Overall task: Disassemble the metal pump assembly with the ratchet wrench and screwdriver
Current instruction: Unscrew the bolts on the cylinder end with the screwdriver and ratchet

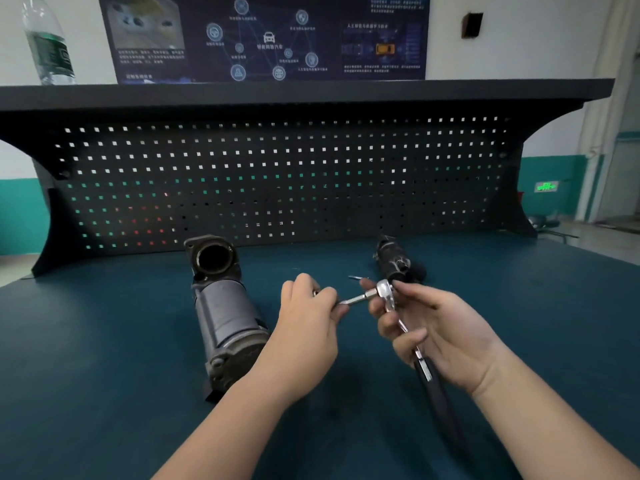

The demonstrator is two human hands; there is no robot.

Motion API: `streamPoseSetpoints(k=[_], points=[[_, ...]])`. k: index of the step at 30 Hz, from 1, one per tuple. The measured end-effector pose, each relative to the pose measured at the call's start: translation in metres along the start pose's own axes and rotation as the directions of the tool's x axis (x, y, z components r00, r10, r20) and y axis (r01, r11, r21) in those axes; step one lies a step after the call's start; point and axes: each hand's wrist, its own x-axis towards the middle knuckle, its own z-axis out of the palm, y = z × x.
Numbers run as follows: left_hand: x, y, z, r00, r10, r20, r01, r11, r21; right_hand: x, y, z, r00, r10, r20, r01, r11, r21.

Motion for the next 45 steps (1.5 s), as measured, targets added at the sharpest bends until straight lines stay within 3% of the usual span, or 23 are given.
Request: streamPoseSetpoints(k=[4,12,16,19,22,26,33,39,42,45], points=[[0.0,0.001,-0.002,1.0,-0.011,-0.005,0.011,0.998,-0.058,0.002,0.0,-0.002,0.991,-0.009,0.135,-0.014,0.986,0.166],[-0.001,0.0,0.002,0.999,-0.015,0.03,0.016,0.999,-0.051,0.003,0.002,-0.003,0.989,-0.041,0.146,0.016,0.986,0.168],[0.0,-0.006,-0.005,0.991,-0.134,0.02,0.136,0.982,-0.135,-0.005,-0.011,-0.01,0.978,-0.111,0.178,0.062,0.964,0.26],[0.003,-0.002,-0.001,0.99,-0.143,0.023,0.144,0.979,-0.143,-0.015,-0.027,-0.023,0.957,-0.245,0.159,0.141,0.865,0.482],[0.024,0.006,0.021,0.982,-0.107,0.157,0.114,0.993,-0.04,-0.018,-0.039,-0.039,0.909,-0.416,-0.042,0.356,0.719,0.597],[0.069,0.01,0.064,0.93,-0.116,0.348,0.127,0.992,-0.01,-0.012,-0.041,-0.052,0.848,-0.468,-0.249,0.529,0.721,0.447],[0.092,0.008,0.136,0.86,-0.225,0.457,0.273,0.961,-0.041,0.007,-0.032,-0.059,0.908,-0.294,-0.299,0.401,0.819,0.411],[0.094,0.008,0.135,0.834,-0.228,0.503,0.203,0.974,0.104,0.021,-0.025,-0.059,0.871,-0.199,-0.449,0.336,0.909,0.248],[0.088,0.019,0.112,0.826,-0.218,0.519,0.325,0.938,-0.124,0.02,-0.023,-0.054,0.859,-0.205,-0.469,0.275,0.958,0.085],[0.065,0.027,0.074,0.862,-0.066,0.503,0.251,0.917,-0.31,0.014,-0.022,-0.047,0.863,-0.235,-0.447,0.218,0.972,-0.089]])
